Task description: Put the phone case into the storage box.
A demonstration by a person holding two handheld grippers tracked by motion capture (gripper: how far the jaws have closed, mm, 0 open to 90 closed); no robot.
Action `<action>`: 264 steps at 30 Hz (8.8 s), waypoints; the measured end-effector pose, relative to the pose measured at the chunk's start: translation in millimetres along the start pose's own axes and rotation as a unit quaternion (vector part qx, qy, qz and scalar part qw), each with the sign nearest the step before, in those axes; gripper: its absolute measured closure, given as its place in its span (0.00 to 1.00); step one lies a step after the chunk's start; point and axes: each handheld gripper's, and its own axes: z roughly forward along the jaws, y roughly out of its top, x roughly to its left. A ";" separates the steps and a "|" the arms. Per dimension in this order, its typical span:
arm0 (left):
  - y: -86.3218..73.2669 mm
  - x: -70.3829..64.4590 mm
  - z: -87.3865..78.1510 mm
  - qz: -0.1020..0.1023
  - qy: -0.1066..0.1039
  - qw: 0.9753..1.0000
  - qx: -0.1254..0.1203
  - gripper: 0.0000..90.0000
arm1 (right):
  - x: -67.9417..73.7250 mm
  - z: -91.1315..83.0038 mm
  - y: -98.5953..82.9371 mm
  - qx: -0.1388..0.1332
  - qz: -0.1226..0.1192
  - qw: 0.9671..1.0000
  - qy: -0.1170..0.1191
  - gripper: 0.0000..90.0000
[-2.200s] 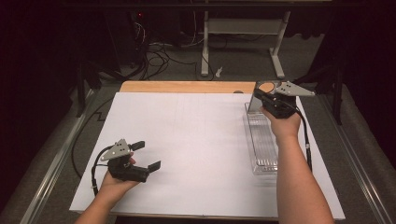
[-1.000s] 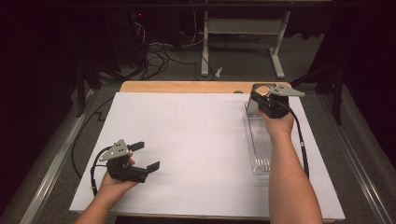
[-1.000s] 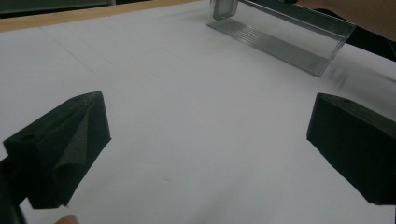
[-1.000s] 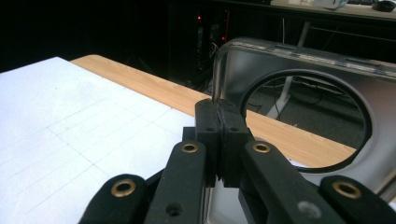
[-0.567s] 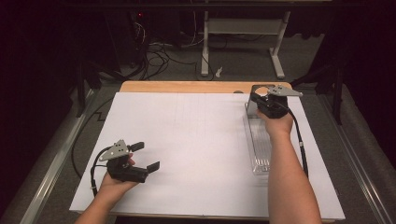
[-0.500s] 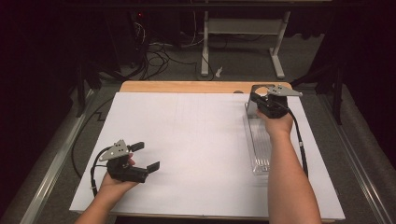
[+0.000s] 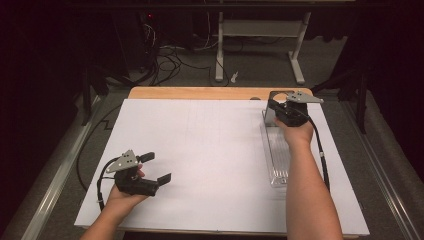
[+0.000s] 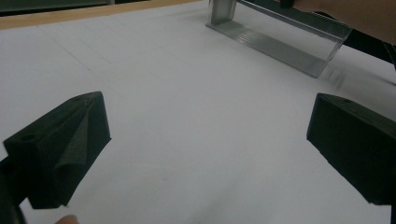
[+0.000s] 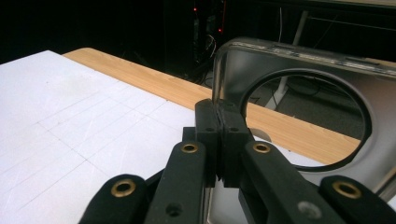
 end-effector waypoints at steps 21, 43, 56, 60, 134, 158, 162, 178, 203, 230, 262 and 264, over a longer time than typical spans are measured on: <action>-0.1 -0.3 0.6 0.000 -0.003 1.000 0.002 0.01 | -3.0 -2.6 0.7 -0.005 0.023 1.000 -0.008 0.98; 0.1 0.4 0.5 0.000 -0.003 1.000 0.001 0.01 | -2.2 -3.5 2.7 -0.012 0.023 1.000 -0.012 0.96; 0.0 0.3 1.7 0.001 -0.004 1.000 0.004 0.01 | -17.2 -21.6 9.9 -0.008 0.043 0.997 -0.068 0.85; -0.2 0.7 2.3 0.002 -0.003 1.000 0.005 0.01 | -22.7 -22.1 8.0 0.000 0.051 0.995 -0.088 0.82; -2.6 3.0 2.4 -0.007 -0.009 1.000 0.007 0.01 | -12.3 39.4 28.6 0.012 0.095 0.979 -0.181 0.08; -2.4 2.9 1.8 -0.008 -0.009 1.000 0.005 0.01 | -10.5 26.8 14.7 -0.063 0.096 0.978 -0.175 0.15; -2.1 2.4 2.0 -0.007 -0.010 1.000 0.005 0.01 | -9.4 23.9 10.0 -0.082 0.084 0.978 -0.172 0.15; -1.5 1.3 1.2 -0.005 -0.011 1.000 0.003 0.01 | -3.3 22.4 4.7 -0.094 0.065 0.978 -0.176 0.15; -1.1 0.5 1.7 -0.003 -0.013 1.000 0.005 0.01 | 0.0 23.8 1.7 -0.114 0.051 0.978 -0.170 0.15; -1.2 1.1 4.2 -0.003 -0.011 1.000 0.012 0.01 | 0.2 13.2 9.2 -0.090 0.067 0.978 -0.176 0.00; 0.5 4.7 5.2 -0.007 0.002 1.000 0.012 0.01 | 40.3 -79.4 2.2 -0.050 0.047 0.992 -0.105 0.00; 0.5 5.2 4.8 -0.007 0.004 1.000 0.013 0.01 | 43.8 -86.2 -0.1 -0.046 0.049 0.993 -0.098 0.00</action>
